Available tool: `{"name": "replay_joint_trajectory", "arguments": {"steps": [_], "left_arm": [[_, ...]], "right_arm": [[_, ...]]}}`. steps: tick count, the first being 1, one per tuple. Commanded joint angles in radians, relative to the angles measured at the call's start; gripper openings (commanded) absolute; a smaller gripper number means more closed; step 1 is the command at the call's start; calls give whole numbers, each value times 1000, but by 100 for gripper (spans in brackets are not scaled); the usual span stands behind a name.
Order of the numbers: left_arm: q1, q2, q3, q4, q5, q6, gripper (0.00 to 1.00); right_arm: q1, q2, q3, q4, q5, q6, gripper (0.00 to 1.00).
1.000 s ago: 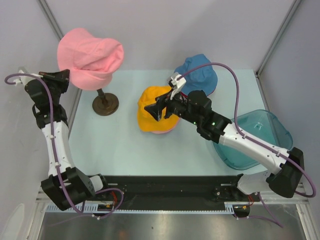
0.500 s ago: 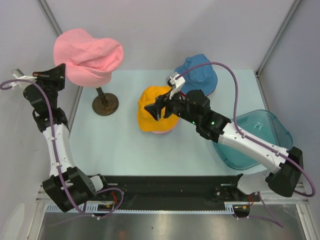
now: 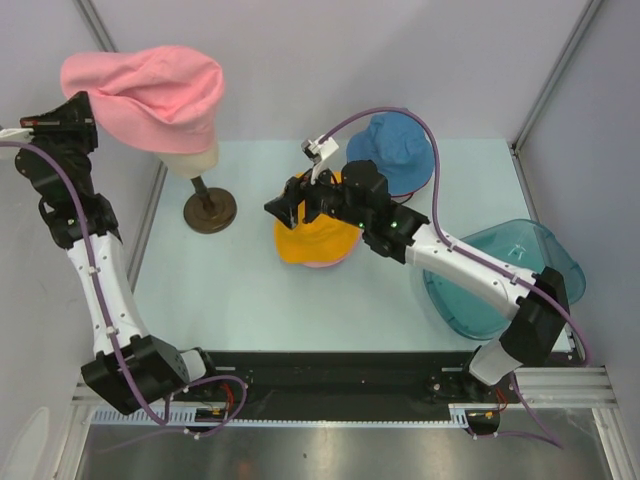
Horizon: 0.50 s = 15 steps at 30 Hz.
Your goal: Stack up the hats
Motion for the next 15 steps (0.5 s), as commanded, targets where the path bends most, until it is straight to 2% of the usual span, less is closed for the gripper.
{"name": "replay_joint_trajectory", "arguments": {"steps": [1, 7, 15], "left_arm": [[14, 19, 82, -104, -119, -48, 0], [14, 34, 96, -239, -133, -67, 0], [14, -38, -1, -281, -211, 3, 0]], "right_arm": [[6, -8, 35, 34, -37, 12, 72], [1, -19, 20, 26, -45, 10, 72], [-8, -22, 12, 23, -45, 12, 72]]}}
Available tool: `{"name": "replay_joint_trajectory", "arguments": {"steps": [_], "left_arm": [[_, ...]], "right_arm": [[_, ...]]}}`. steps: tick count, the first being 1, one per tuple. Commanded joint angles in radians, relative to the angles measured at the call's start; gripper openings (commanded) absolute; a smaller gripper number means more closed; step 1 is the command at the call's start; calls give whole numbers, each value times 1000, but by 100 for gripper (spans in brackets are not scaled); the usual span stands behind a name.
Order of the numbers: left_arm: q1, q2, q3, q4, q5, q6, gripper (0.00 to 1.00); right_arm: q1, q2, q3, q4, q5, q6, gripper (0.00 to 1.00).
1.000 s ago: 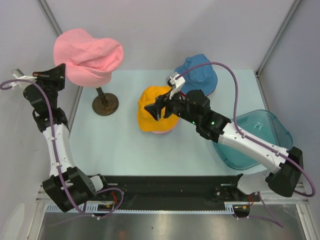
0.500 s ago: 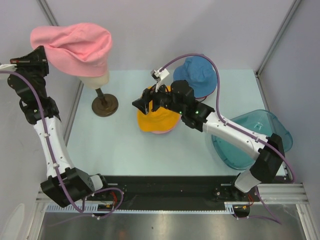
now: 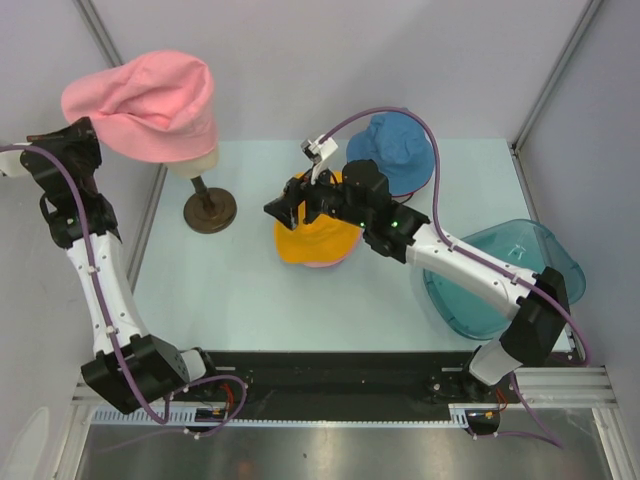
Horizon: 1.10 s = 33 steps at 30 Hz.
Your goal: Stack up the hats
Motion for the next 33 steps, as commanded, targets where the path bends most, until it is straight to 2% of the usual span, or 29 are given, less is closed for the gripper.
{"name": "replay_joint_trajectory", "arguments": {"steps": [1, 5, 8, 15, 17, 21, 28, 33], "left_arm": [[12, -80, -54, -19, -76, 35, 0], [10, -118, -133, 32, -73, 43, 0], [7, -124, -166, 58, -58, 37, 0], [4, -147, -213, 145, -45, 70, 0], [4, -149, -229, 175, -36, 70, 0], [2, -143, -244, 236, -22, 84, 0], [4, -144, -229, 261, 1, 158, 0], [4, -123, -204, 247, -12, 155, 0]], "right_arm": [[-10, -15, 18, 23, 1, 19, 72], [-54, 59, 124, 10, -10, 84, 72], [-53, 143, 240, 23, -15, 62, 71], [-50, 408, 441, 303, 2, 124, 68], [-42, 522, 574, 309, -4, 131, 67], [-19, 648, 734, 323, -12, 139, 67], [6, 785, 914, 315, 11, 136, 68], [9, 823, 952, 321, 10, 144, 70]]}}
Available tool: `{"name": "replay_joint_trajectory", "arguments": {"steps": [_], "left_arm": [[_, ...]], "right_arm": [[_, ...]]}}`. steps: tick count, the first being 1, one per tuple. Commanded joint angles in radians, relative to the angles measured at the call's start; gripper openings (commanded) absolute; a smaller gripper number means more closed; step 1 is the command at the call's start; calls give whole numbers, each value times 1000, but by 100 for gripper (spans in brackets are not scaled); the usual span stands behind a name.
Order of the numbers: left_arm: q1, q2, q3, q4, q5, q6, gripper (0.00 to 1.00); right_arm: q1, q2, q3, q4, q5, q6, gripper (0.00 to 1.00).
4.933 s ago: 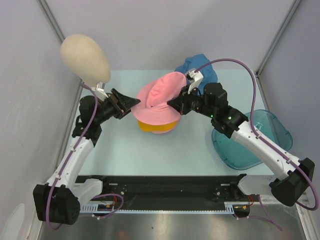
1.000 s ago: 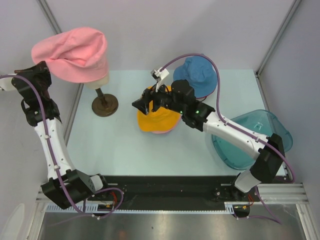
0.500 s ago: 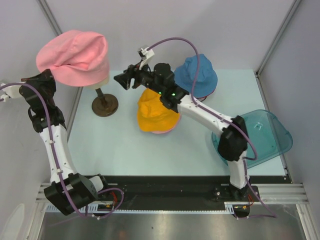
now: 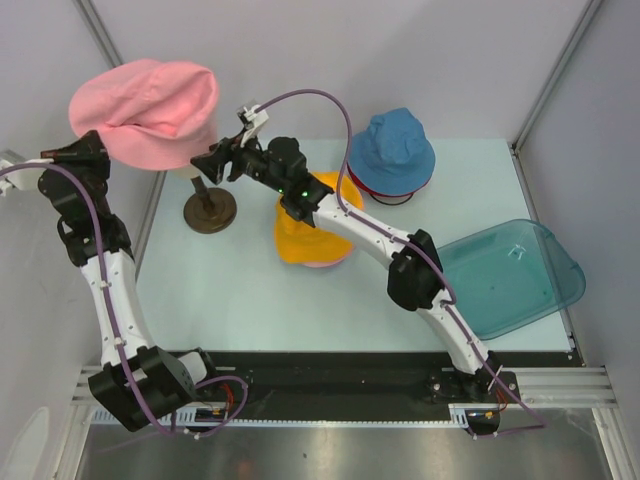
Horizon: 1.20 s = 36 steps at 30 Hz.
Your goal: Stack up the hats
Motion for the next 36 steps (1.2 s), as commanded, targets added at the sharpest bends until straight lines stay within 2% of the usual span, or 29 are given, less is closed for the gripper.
{"name": "replay_joint_trajectory", "arguments": {"steps": [1, 8, 18, 22, 26, 36], "left_arm": [[8, -3, 51, 27, -9, 34, 0], [11, 46, 124, -30, -53, -18, 0], [9, 97, 158, -27, -52, -12, 0], [9, 104, 155, -24, -48, -1, 0], [11, 97, 149, -27, -41, -2, 5], [9, 97, 140, -42, -24, -9, 6]], "right_arm": [[0, -1, 69, 77, 7, 10, 70], [-3, -18, -10, 107, 22, 26, 71], [-17, 54, 53, 77, 108, 4, 73], [-20, 89, 75, 66, 97, -2, 73], [-25, 137, 137, 72, 99, 18, 73], [-46, 187, 182, 211, 107, 98, 67]]}}
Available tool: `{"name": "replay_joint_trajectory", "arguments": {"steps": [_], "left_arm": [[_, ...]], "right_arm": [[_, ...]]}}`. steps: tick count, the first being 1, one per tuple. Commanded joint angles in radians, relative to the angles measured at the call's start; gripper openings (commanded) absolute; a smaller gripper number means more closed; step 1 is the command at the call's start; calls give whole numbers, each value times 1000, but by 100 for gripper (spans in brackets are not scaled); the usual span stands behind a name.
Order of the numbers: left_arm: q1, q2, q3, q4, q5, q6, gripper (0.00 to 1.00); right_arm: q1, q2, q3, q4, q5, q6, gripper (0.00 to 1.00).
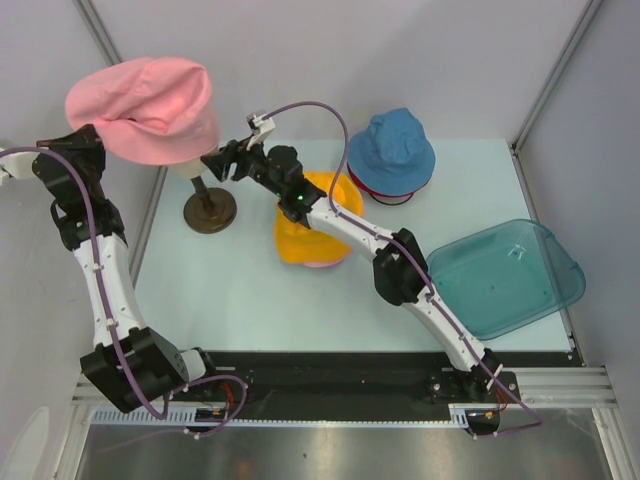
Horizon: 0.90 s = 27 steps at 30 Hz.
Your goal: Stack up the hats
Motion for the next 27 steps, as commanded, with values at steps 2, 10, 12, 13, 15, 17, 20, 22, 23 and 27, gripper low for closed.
{"name": "replay_joint_trajectory", "arguments": {"steps": [2, 10, 12, 13, 15, 17, 20, 22, 23, 27], "left_arm": [[9, -7, 27, 23, 2, 2, 6], [7, -46, 7, -7, -8, 20, 21], [7, -53, -9, -9, -10, 19, 24], [7, -58, -13, -8, -11, 19, 24], [6, -61, -20, -8, -10, 20, 22], [7, -67, -29, -12, -11, 31, 9], [7, -83, -55, -11, -13, 48, 2], [7, -99, -72, -12, -10, 63, 0], [6, -106, -92, -9, -8, 68, 0], [4, -139, -144, -34, -31, 88, 0]], "right_arm": [[-14, 10, 77, 165, 12, 39, 67], [-10, 36, 144, 156, 6, 68, 66], [-10, 47, 166, 128, -3, 74, 66], [-8, 44, 167, 121, -11, 66, 66], [-2, 33, 158, 96, -33, 33, 66], [4, 17, 135, 85, -43, 13, 66], [10, -10, 101, 88, -51, 8, 66], [13, -20, 92, 82, -62, -4, 66], [15, -26, 86, 78, -62, -10, 67], [16, -53, 74, 39, -72, -13, 68]]}}
